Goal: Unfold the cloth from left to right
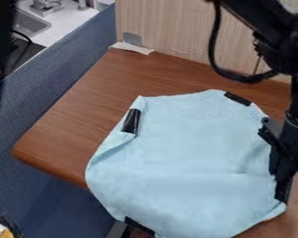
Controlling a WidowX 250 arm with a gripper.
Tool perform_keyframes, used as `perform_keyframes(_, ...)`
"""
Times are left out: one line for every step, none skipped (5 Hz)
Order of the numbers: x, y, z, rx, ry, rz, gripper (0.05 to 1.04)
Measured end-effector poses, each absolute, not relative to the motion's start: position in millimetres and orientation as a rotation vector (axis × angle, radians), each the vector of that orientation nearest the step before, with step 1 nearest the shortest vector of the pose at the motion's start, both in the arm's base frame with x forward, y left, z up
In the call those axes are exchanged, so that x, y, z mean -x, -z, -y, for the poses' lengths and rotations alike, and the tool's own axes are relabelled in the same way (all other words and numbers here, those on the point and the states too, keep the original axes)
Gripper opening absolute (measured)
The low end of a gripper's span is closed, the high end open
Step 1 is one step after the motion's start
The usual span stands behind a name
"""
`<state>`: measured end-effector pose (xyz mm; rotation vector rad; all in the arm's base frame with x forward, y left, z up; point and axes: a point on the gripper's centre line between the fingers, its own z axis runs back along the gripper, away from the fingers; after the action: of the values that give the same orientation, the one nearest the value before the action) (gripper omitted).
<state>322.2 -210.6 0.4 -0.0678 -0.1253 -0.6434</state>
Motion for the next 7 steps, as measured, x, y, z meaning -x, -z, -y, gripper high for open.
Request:
perform_keyframes(-321.2,2.7,212.4,0.072,0.662,0.093,0.222)
perform_keyframes(-322.0,2.9,209.7,0.054,0.656,0.092,0.479)
perform_keyframes(-321.0,3.5,206.5,0.038,0.66,0.084,0.787)
perform_keyframes(-322.9,-2.3,204.9,0.026,0.671,0.1,0.997)
perform_keyframes(-322.1,-6.6,202.2,0.012,0.68,0.094,1.003)
perform_keyframes(-326.4,-36.1,201.3,0.006,0.676,0.155,1.0)
perform_keyframes(-322.5,-68.0,193.0,-0.011,0.667,0.224,1.0)
